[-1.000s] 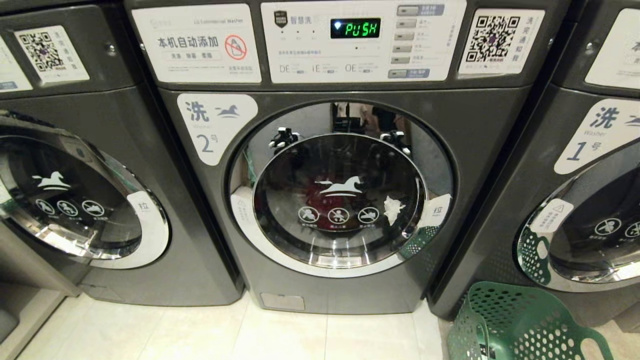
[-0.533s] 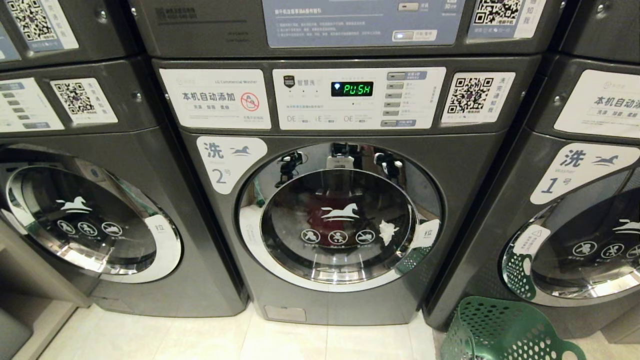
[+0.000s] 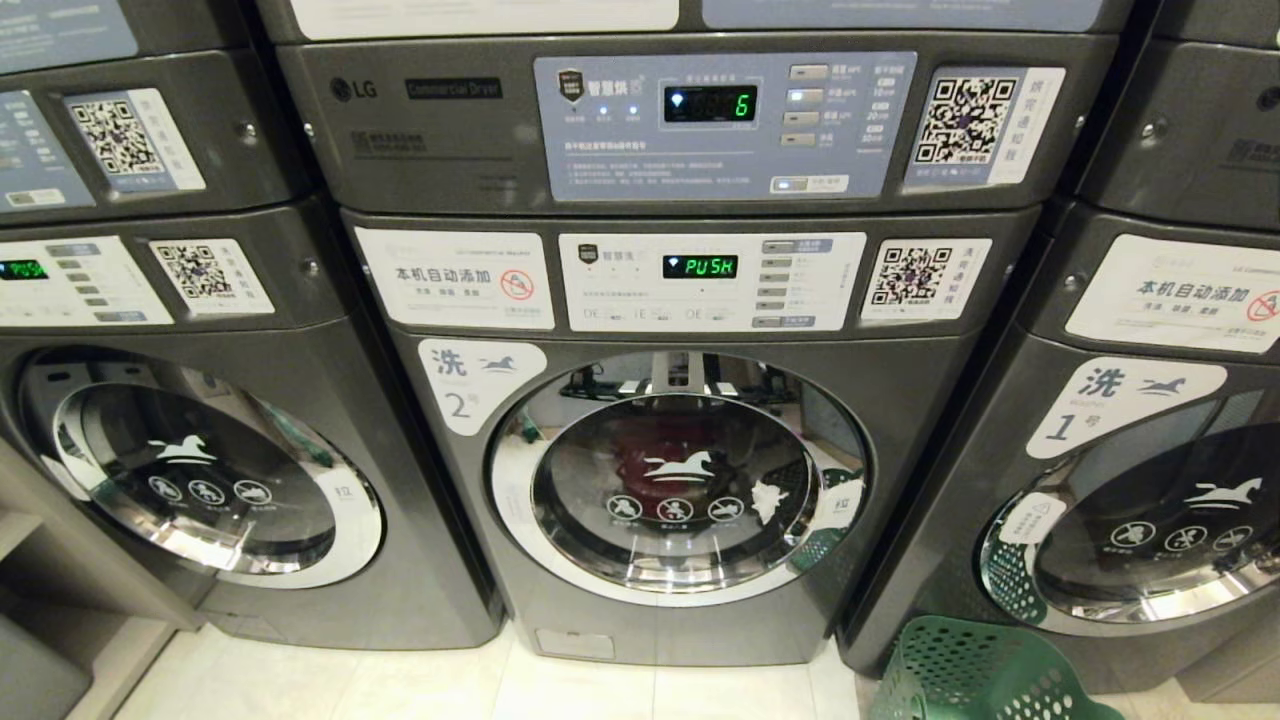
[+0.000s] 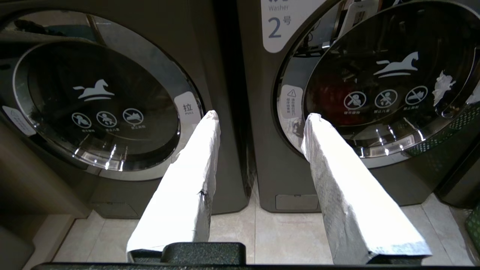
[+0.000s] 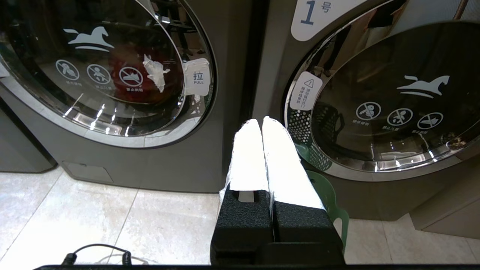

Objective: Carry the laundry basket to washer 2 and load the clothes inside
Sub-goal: Press the washing machine switch

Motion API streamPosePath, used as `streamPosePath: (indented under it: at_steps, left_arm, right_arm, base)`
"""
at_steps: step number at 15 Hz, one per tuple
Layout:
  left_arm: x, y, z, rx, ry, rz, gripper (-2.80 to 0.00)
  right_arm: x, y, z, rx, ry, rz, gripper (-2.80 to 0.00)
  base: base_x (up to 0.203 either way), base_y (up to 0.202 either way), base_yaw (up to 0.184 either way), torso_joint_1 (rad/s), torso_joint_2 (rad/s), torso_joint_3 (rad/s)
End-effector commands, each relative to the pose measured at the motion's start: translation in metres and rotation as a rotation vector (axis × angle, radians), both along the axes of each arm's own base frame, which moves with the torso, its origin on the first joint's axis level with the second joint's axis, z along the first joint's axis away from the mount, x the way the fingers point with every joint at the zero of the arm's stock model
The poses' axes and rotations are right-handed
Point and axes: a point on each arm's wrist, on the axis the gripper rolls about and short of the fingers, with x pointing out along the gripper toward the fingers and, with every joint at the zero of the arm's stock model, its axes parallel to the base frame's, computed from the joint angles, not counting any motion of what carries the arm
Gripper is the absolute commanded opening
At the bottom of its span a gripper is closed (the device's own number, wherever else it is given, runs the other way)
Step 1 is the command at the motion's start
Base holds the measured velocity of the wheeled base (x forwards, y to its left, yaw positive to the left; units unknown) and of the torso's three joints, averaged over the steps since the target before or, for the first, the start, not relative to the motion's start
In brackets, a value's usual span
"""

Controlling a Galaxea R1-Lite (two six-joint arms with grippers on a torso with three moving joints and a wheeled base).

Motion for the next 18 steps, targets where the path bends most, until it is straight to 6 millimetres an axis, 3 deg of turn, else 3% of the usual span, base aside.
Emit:
streamPosePath:
  at_steps: [1,7,8,11,14,16,18]
  left_arm:
    - [0.000,0.000,0.000,0.002,-0.001,0.001,-2.80]
    - [0.000,0.000,0.000,0.000,-0.001,0.001,-2.80]
    - [0.000,0.000,0.000,-0.002,-0.001,0.000,-2.80]
    - [0.000,0.000,0.000,-0.026,0.000,-0.001,-2.80]
    - [0.000,0.000,0.000,-0.033,-0.001,-0.002,-2.80]
    - [0.000,0.000,0.000,-0.033,-0.001,-0.002,-2.80]
    - [0.000,0.000,0.000,-0.033,-0.001,-0.002,-2.80]
  right_arm:
    - [0.000,0.000,0.000,0.002,0.001,0.001,-2.80]
    - [-0.001,0.001,0.002,-0.070,-0.004,0.022,-2.80]
    - [-0.003,0.001,0.014,-0.086,-0.038,0.046,-2.80]
    - [-0.002,0.004,0.076,-0.103,-0.068,0.164,-2.80]
    - [0.055,0.007,0.128,-0.105,0.118,0.318,-2.80]
    - [0.106,0.012,0.144,-0.098,0.214,0.446,-2.80]
    - [0.162,0.023,0.148,-0.110,0.256,0.542,-2.80]
  base:
    - [0.000,0.000,0.000,0.167,-0.43,-0.253]
    - [0.000,0.000,0.000,0.036,-0.08,-0.051]
    - [0.000,0.000,0.000,0.000,0.00,0.000]
    - [0.000,0.000,0.000,0.000,0.00,0.000]
    - [0.000,0.000,0.000,0.000,0.00,0.000]
    - [0.000,0.000,0.000,0.000,0.00,0.000]
    - [0.000,0.000,0.000,0.000,0.00,0.000]
